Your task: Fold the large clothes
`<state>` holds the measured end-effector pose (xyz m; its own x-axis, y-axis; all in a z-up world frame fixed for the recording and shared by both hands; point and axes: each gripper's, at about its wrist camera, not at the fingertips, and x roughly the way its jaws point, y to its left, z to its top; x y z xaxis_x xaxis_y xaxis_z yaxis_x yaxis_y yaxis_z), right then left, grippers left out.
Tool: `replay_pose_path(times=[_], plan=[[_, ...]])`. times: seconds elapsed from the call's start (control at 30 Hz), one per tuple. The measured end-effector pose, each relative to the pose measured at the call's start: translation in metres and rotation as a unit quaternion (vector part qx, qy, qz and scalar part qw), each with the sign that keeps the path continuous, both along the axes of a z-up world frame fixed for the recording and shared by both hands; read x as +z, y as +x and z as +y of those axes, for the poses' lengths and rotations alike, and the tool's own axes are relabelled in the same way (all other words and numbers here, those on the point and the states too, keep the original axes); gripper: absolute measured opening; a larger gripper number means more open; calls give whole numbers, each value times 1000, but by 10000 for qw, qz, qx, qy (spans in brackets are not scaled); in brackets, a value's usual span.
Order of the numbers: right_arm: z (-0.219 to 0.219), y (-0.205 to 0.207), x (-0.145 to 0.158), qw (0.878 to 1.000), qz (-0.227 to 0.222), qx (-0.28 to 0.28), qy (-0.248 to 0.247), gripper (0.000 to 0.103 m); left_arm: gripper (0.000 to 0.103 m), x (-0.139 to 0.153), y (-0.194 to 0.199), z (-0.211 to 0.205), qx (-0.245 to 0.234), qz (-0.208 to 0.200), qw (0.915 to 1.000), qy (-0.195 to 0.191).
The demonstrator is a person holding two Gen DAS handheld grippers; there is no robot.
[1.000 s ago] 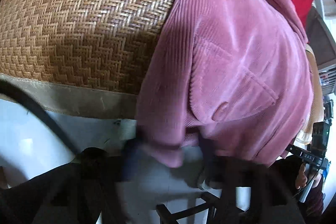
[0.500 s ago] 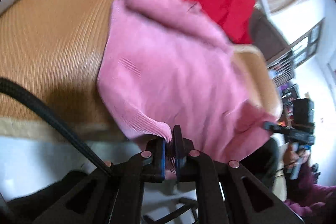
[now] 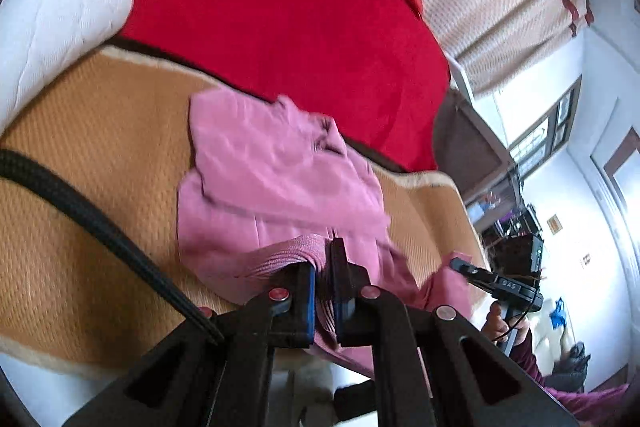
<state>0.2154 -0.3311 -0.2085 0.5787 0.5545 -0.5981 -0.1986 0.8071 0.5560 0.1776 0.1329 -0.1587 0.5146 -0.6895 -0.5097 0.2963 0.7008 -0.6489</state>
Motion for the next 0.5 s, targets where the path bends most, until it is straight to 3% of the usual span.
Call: replay_pose_path(times=[0.17, 0.3, 0.4, 0.47, 0.5], plan=[[-53, 59, 39, 9949, -423, -845, 355, 10, 7, 18, 76, 17, 415, 73, 9990, -140], [-98, 128, 37, 9795, -479, -1749, 883, 10, 11, 9, 171, 6, 818, 250, 9962, -148], [-117, 186, 4, 9654, -296, -2314, 1168, 12, 13, -32, 219, -7, 1181, 875, 9885, 359], [-130, 211, -36, 9495, 156, -2729, 1544, 14, 17, -72, 232, -6, 1404, 1495, 9783, 309], [-135, 216, -52, 9421, 452, -2819, 1758, 23, 19, -84, 231, -4, 1509, 1589, 9754, 237]])
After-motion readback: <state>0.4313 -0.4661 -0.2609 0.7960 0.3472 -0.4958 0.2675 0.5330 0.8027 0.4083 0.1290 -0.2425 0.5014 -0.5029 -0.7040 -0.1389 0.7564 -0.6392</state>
